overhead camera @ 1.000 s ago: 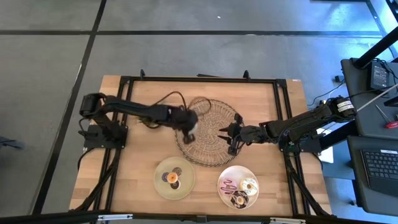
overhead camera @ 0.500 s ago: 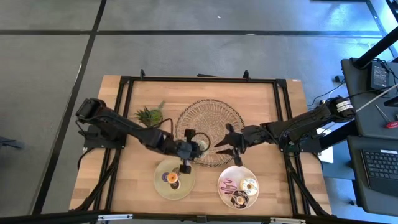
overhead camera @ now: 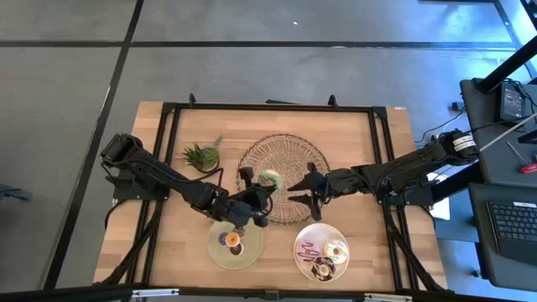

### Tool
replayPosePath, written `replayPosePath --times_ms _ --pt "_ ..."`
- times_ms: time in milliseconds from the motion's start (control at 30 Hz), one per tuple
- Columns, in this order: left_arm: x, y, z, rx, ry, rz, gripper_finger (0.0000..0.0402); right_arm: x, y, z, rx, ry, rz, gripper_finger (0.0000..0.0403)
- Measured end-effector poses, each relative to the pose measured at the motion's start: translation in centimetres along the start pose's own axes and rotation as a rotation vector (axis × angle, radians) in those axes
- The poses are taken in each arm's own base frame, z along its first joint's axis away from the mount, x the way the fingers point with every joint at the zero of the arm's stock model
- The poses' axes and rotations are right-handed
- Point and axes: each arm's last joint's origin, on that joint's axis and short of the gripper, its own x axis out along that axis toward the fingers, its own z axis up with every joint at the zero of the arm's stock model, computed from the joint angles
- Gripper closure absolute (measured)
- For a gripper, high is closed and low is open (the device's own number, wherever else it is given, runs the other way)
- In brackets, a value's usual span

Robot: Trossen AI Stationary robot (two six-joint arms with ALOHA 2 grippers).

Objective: Pick & Place donuts
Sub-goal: Put the big light green donut on the white plate

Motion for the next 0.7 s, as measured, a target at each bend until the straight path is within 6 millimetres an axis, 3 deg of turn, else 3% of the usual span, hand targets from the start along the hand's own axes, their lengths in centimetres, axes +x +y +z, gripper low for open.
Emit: replayPosePath --times_ms 200,333,700 --pt "0.0 0.0 0.2 -0.008 -0.017 0.008 0.0399 -0.1 -0.5 0.7 0.12 -0.116 -0.19 0.0204" --pt "0.0 0.2 0.2 -0.008 -0.013 0.057 0.0399 -0.1 -0.4 0.6 0.12 -0.105 -0.154 0.0181" --pt "0.0 0.2 0.5 -0.034 -0.034 0.055 0.0399 -0.1 -0.2 1.4 0.135 -0.18 -0.131 0.0173"
